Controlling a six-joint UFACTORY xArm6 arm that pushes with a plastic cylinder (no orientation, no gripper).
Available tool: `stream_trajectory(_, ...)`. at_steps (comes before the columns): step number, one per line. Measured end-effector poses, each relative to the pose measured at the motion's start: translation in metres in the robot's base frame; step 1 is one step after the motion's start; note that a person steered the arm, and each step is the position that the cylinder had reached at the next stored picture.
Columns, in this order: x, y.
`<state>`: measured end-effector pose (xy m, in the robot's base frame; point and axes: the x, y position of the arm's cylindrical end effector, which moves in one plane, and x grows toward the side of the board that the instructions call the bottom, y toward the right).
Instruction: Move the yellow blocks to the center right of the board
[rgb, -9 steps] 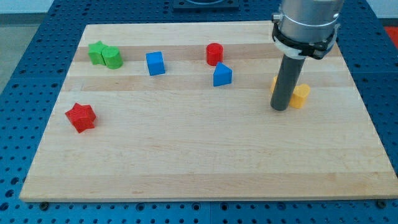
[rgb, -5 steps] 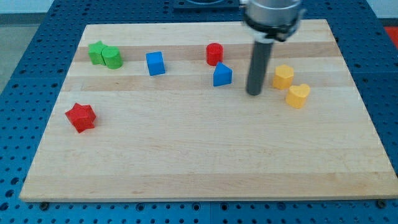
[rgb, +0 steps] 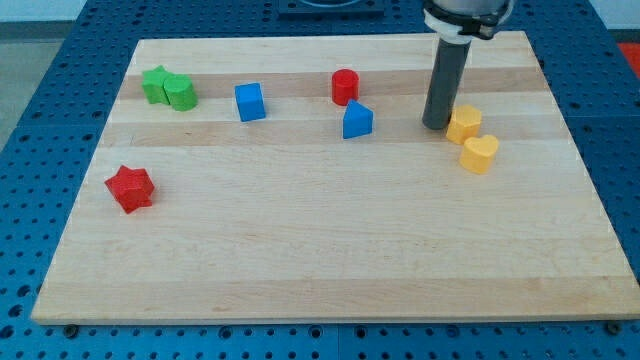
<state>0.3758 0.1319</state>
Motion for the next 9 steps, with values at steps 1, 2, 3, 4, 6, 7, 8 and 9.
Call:
stream_trajectory(1,0.000,0.000)
stream_trajectory(2,0.000,0.039)
stream_trajectory(3,0.000,0.064)
stream_trajectory(4,0.000,0.064)
stream_trajectory(6,0.016,-0.016)
stream_trajectory(7,0.108,-0.015)
stream_trajectory(8,0.111,-0.015)
stream_trajectory(9,0.076,0.013)
